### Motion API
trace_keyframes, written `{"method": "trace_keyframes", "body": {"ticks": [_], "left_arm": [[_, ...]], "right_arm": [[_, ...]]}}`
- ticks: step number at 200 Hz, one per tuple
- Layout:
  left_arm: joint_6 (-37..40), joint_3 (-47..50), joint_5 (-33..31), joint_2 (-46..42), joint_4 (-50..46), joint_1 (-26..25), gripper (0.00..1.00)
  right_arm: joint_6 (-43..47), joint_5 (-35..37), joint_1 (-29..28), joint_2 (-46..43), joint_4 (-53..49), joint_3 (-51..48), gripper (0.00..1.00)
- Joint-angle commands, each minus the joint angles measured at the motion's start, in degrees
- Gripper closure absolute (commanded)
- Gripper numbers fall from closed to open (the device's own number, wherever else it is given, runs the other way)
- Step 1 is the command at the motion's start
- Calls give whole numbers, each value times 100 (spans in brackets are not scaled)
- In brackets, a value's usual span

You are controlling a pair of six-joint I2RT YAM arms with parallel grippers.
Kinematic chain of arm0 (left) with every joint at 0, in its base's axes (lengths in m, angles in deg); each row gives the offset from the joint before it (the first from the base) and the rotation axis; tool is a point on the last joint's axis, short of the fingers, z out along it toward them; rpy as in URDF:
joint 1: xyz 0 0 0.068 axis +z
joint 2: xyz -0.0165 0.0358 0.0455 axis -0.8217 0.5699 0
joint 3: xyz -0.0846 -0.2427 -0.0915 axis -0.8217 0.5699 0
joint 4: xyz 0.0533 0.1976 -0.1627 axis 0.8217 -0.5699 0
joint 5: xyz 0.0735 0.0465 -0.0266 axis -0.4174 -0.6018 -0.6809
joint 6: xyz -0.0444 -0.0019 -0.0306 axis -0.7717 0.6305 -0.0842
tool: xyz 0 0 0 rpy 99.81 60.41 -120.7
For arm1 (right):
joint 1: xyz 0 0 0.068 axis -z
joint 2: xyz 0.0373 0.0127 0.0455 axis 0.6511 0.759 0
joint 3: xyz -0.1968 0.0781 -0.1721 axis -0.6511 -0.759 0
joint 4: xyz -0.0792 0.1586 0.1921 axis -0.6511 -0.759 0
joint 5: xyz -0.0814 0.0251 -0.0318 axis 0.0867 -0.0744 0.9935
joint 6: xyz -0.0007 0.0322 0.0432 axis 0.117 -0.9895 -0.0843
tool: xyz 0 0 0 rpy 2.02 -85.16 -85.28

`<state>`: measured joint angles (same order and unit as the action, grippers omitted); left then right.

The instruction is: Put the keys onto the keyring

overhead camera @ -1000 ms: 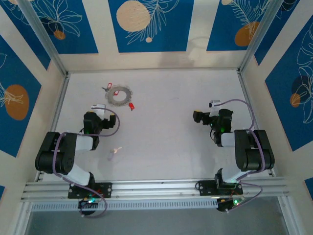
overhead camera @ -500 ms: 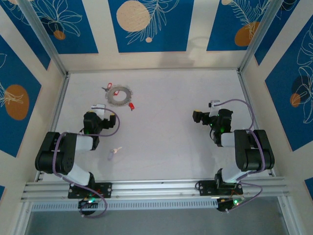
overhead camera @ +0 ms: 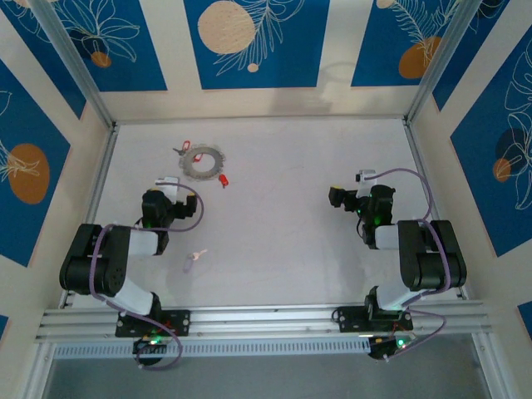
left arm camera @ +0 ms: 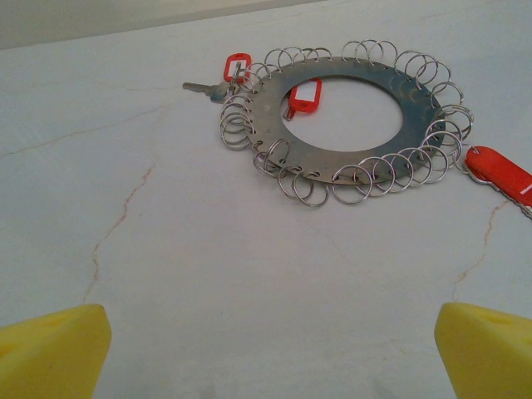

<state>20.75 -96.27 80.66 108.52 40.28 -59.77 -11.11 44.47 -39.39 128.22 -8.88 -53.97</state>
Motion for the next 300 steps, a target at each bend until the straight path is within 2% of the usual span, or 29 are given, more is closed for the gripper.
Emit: {"method": "trace_keyframes", "body": {"ticks": [1,17,30,38,60,78,94,102,112,130,164,194,222,242,264,284,300], "left_arm": [[26,-232,253,-135,-254,73,0],[108,-742,434,-543,-1555,56,0],[60,-1052,325,-896,-2459,47,0],[-25,-1095,276,-1157,-2700,40,0],[-387,-1337,31,-1969,-3747,38,0],[-905,-1775,-429,-2531,-4999,40,0],[-2025,-2403,-1206,-2976,-6493,47,0],[-2350,-2630,-1383,-3171,-7030,47,0],[-2410,-2706,-1303,-3412,-7198,56,0],[-2111,-2751,-585,-3476,-7096,73,0],[-2174,-3609,456,-2141,-7989,73,0],[-2380,-4068,1425,-890,-7534,65,0],[-2711,-5000,1791,450,-7262,-71,0],[-2249,-5778,1838,1482,-7129,-341,0],[-1510,-6966,1799,2684,-7599,-509,0],[-1351,-8003,1983,3558,-8061,-523,0],[-1398,-8450,2030,3989,-8165,-552,0]], "right_arm": [[-180,132,112,-140,801,-392,1],[-393,204,259,-408,1616,-957,1],[-423,201,272,-948,1603,-1232,1],[-495,193,273,-1463,1017,-1208,1],[-712,388,261,-2828,-1490,-713,1],[-1532,1064,282,-3464,-2084,-796,1],[-1865,935,347,-4341,-2692,-899,1],[-2182,791,461,-4670,-2977,-901,1],[-2167,356,567,-4839,-3239,-859,1],[-1812,-33,437,-4748,-4008,-512,1],[-1315,19,-397,-4407,-4688,-71,1],[-894,390,-1270,-3952,-4759,216,1],[-1036,341,-1530,-3517,-4837,447,1],[-1084,407,-1781,-3450,-5031,533,1],[-1160,784,-1956,-3672,-5258,485,1],[-1184,755,-1965,-3931,-5334,379,1],[-1213,774,-1960,-4099,-5438,328,1]]}}
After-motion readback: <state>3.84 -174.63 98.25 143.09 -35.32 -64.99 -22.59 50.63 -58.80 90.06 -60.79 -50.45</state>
